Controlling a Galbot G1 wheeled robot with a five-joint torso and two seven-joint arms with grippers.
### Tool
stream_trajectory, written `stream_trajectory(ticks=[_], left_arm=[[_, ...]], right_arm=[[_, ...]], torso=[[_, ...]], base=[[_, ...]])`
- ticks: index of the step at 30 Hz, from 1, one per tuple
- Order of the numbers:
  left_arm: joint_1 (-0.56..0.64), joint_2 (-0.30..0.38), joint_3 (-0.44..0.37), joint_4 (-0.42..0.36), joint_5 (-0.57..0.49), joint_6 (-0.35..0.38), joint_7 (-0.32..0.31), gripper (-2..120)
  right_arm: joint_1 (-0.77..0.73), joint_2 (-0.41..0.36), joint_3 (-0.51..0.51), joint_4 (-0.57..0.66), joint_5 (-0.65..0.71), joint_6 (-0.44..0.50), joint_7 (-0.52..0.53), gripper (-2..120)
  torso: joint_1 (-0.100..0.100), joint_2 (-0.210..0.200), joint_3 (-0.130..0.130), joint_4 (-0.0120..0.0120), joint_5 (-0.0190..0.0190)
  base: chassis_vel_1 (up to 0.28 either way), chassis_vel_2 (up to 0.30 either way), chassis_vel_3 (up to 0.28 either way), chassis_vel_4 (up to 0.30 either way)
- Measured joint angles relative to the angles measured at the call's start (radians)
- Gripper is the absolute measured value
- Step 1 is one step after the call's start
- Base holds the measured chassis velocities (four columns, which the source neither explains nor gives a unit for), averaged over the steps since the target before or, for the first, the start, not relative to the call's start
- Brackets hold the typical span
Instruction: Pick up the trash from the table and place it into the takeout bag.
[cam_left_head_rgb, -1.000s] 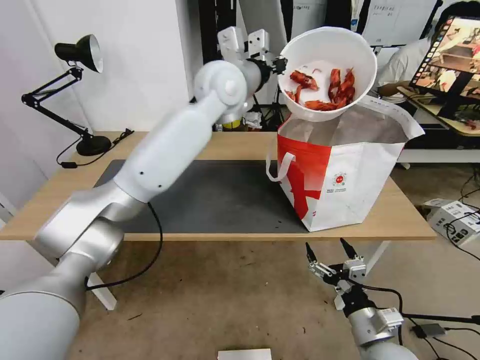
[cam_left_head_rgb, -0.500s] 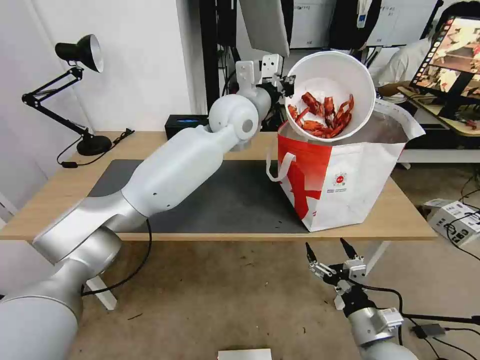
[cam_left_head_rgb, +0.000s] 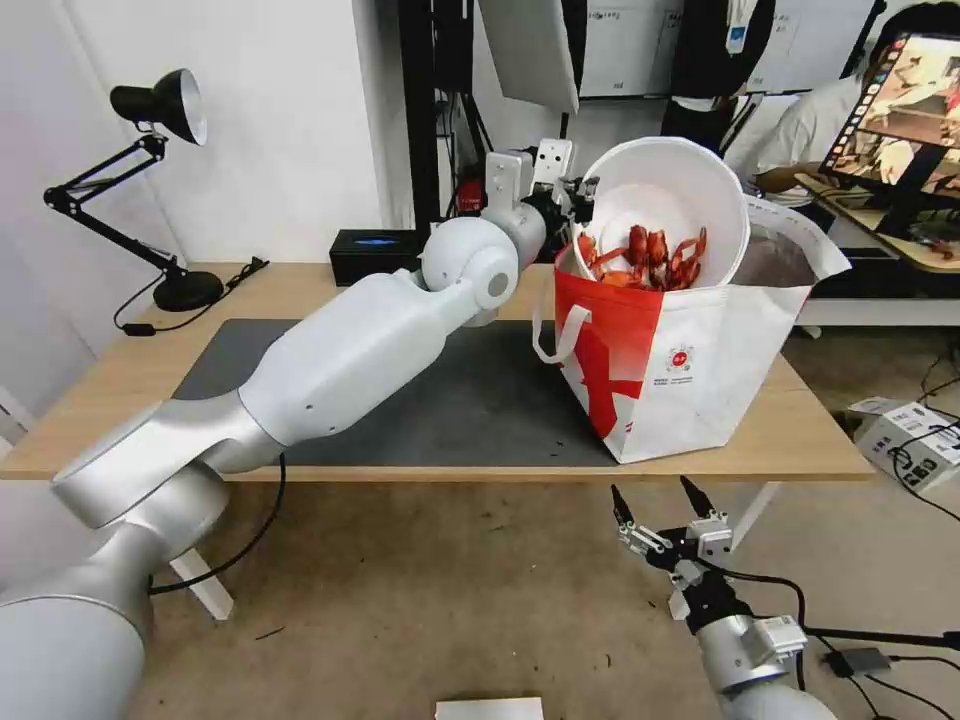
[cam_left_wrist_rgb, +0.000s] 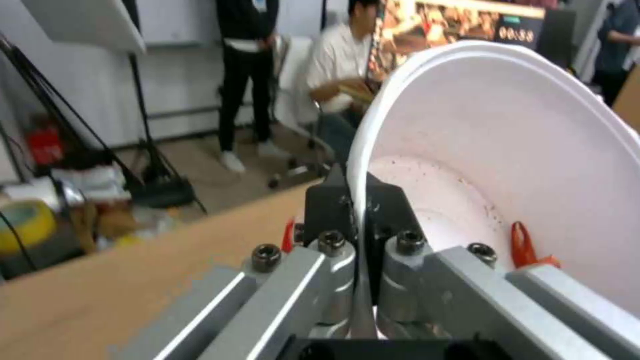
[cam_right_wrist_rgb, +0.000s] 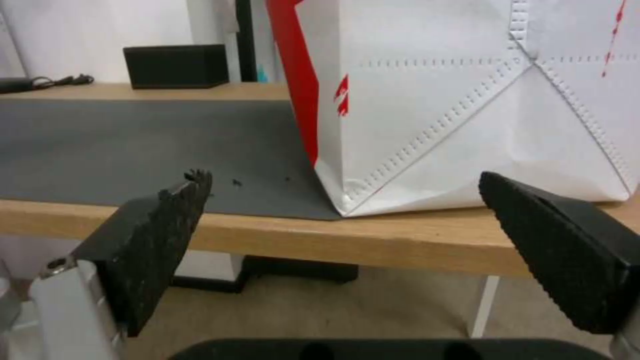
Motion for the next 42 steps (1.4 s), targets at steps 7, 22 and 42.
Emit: stream_trajectory(ticks=[7, 22, 42], left_arm=[[0.002, 0.026, -0.004, -0.004, -0.045, 0.108, 0.019, 0], [0.027, 0.040, -0.006, -0.035, -0.072, 0.169, 0.042, 38], [0.094, 0.148, -0.064, -0.122, -0.054, -0.060, 0.058, 105]], right_arm=[[0.000, 0.000, 0.000, 0.000, 0.000, 0.000, 0.000, 100], [0.000, 0.000, 0.000, 0.000, 0.000, 0.000, 0.000, 100], [0.000, 0.000, 0.000, 0.000, 0.000, 0.000, 0.000, 100]], torso=[[0.000, 0.000, 0.000, 0.0002, 0.0000], [0.000, 0.000, 0.000, 0.0000, 0.0000], [0.000, 0.000, 0.000, 0.0000, 0.0000]], base=[[0.000, 0.000, 0.000, 0.000], [0.000, 0.000, 0.000, 0.000], [0.000, 0.000, 0.000, 0.000]])
